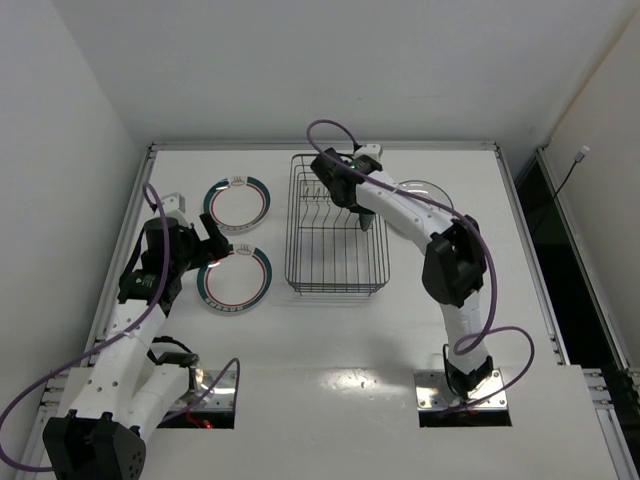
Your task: Load the plates into the dish rack
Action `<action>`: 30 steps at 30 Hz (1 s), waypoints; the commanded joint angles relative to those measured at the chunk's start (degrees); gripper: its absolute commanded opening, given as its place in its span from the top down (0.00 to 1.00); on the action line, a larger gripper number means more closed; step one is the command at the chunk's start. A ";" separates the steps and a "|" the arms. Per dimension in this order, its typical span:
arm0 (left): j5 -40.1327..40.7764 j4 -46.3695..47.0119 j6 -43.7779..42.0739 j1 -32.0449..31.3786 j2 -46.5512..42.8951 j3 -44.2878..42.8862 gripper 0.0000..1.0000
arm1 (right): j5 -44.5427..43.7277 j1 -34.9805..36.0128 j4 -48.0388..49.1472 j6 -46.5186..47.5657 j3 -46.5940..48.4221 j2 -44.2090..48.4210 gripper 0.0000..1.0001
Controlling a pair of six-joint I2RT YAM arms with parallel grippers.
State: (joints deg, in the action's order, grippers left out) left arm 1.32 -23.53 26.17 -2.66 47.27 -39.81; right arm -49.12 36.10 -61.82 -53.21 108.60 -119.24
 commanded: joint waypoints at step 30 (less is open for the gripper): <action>1.05 0.59 0.28 -0.60 0.46 -1.23 0.00 | 66.08 -49.02 39.67 13.48 -43.39 19.86 0.39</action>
State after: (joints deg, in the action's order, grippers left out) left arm 1.96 -23.92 26.17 -2.66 47.90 -39.83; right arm 3.44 -13.39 -31.79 -39.90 63.53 -96.25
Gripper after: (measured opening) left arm 1.000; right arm 0.611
